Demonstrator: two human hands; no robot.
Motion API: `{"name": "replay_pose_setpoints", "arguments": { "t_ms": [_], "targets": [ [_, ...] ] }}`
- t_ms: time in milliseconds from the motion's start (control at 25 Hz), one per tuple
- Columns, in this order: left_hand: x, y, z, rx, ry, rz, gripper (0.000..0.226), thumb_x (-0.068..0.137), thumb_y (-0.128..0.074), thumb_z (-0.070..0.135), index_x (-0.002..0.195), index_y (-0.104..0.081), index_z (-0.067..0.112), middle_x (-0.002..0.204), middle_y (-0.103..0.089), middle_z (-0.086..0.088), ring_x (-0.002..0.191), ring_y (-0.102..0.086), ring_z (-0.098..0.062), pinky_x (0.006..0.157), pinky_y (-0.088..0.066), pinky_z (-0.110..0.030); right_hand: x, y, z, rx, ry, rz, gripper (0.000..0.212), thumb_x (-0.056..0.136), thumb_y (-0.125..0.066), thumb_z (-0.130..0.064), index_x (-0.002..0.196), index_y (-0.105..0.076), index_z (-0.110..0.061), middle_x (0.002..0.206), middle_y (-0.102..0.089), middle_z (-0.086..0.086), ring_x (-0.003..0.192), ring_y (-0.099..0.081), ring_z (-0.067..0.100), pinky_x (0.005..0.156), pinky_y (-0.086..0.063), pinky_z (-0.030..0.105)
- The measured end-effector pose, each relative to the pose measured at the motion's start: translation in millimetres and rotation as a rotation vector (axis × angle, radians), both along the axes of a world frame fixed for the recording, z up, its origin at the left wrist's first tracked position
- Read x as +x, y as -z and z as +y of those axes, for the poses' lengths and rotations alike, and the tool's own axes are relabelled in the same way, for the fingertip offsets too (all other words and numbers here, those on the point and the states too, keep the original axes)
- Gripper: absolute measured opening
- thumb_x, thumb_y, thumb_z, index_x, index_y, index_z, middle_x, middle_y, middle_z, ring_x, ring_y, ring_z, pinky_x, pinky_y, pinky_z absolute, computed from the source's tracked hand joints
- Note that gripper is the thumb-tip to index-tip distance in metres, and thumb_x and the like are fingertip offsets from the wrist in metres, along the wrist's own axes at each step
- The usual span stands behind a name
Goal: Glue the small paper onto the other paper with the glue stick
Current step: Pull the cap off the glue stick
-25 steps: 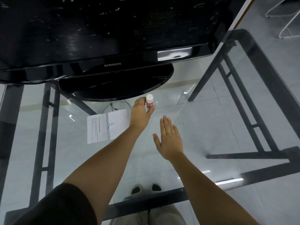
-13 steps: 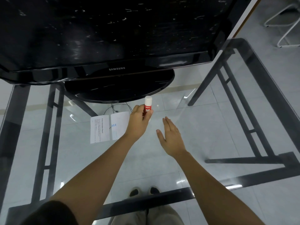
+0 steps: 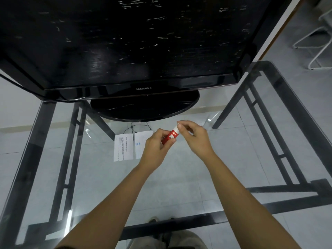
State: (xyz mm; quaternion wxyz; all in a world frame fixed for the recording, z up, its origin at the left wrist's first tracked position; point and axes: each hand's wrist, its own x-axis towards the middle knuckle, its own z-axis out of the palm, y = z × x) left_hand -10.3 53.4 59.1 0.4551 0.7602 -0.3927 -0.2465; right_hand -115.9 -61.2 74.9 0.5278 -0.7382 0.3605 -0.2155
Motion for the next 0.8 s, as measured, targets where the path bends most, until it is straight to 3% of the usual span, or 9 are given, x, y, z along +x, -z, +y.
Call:
{"name": "replay_pose_setpoints", "arguments": {
  "t_ms": [160,360,440,600,800],
  "targets": [
    [2,2,-4,0.017,0.019,-0.011,0.019,0.086,-0.061,0.033,0.101,-0.055,0.024,0.095,-0.060,0.008,0.083,-0.057,-0.008,0.069,-0.045,-0.017,3,0,-5,-0.030,0.015,0.003,0.014,0.092,-0.053,-0.025,0.099,-0.064,-0.022,0.090,-0.059,-0.020,0.085,-0.055,-0.013,0.074,-0.037,-0.002],
    [8,16,8,0.110,-0.005,0.016,0.020,0.087,-0.061,0.031,0.103,-0.055,0.022,0.096,-0.057,0.010,0.081,-0.053,-0.003,0.069,-0.041,-0.010,6,11,-23,-0.088,0.246,-0.041,0.020,0.092,-0.052,-0.031,0.103,-0.064,-0.020,0.091,-0.059,-0.012,0.083,-0.055,-0.014,0.068,-0.038,-0.003],
    [10,18,14,0.093,-0.032,0.045,0.015,0.087,-0.061,0.030,0.100,-0.054,0.026,0.096,-0.058,0.014,0.083,-0.054,0.000,0.068,-0.042,-0.011,7,25,-30,-0.128,0.225,0.039,0.023,0.091,-0.055,-0.029,0.108,-0.063,-0.018,0.099,-0.058,-0.002,0.080,-0.057,0.000,0.070,-0.040,0.001],
    [13,16,17,0.052,-0.050,0.058,0.014,0.087,-0.062,0.030,0.096,-0.053,0.031,0.092,-0.056,0.024,0.086,-0.056,0.001,0.067,-0.046,-0.014,10,62,-33,-0.086,0.134,0.190,0.034,0.088,-0.062,-0.020,0.119,-0.056,-0.008,0.110,-0.061,0.009,0.090,-0.058,0.015,0.081,-0.045,0.021],
    [18,20,22,0.072,-0.074,0.073,0.014,0.087,-0.062,0.030,0.098,-0.053,0.029,0.095,-0.057,0.018,0.086,-0.055,0.001,0.071,-0.048,-0.022,13,89,-32,-0.159,0.059,0.344,0.030,0.086,-0.063,-0.015,0.115,-0.058,-0.006,0.117,-0.061,0.013,0.098,-0.060,0.023,0.084,-0.045,0.024]
  ]
}}
